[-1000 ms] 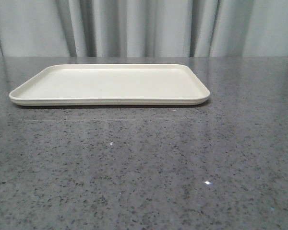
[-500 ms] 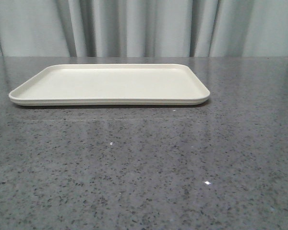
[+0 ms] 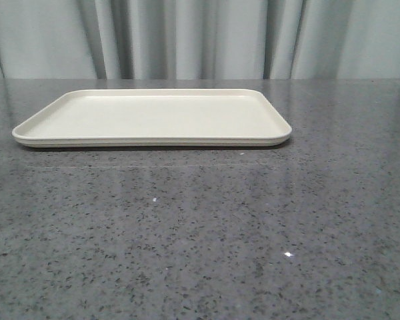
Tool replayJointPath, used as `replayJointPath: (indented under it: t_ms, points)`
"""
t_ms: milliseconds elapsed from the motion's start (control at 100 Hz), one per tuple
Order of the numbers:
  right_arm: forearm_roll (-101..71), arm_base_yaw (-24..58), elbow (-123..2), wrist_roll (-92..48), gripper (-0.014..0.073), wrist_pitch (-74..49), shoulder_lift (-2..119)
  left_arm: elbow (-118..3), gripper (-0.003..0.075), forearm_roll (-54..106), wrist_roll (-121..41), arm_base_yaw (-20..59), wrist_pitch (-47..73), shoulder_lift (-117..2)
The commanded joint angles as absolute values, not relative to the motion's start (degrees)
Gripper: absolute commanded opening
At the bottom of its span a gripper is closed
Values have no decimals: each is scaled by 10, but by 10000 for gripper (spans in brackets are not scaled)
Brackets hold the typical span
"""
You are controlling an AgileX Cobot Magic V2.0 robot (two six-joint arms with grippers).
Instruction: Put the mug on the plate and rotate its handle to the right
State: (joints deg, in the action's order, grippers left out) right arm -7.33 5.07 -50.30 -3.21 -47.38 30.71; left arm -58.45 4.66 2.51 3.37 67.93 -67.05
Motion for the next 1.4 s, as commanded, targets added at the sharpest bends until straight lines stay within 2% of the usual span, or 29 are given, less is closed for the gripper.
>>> replayJointPath:
  t_ms: [0, 150, 410, 710, 1030, 1390]
  points:
    - [-75, 47, -521, -37, 648, -429, 314, -601, 247, 49, 24, 32, 656, -665]
    - [-75, 47, -521, -37, 648, -428, 314, -601, -23, 49, 24, 32, 651, -665]
    - [-75, 47, -521, -37, 648, -427, 314, -623, -20, 82, 24, 32, 659, -665]
    - [-75, 47, -521, -37, 648, -420, 314, -767, -20, 130, 23, 63, 657, -689]
    - [-75, 47, -521, -37, 648, -405, 314, -920, -20, 131, 23, 180, 656, -835]
    - [-75, 47, -521, -37, 648, -406, 314, -1065, -20, 131, 23, 233, 671, -1002]
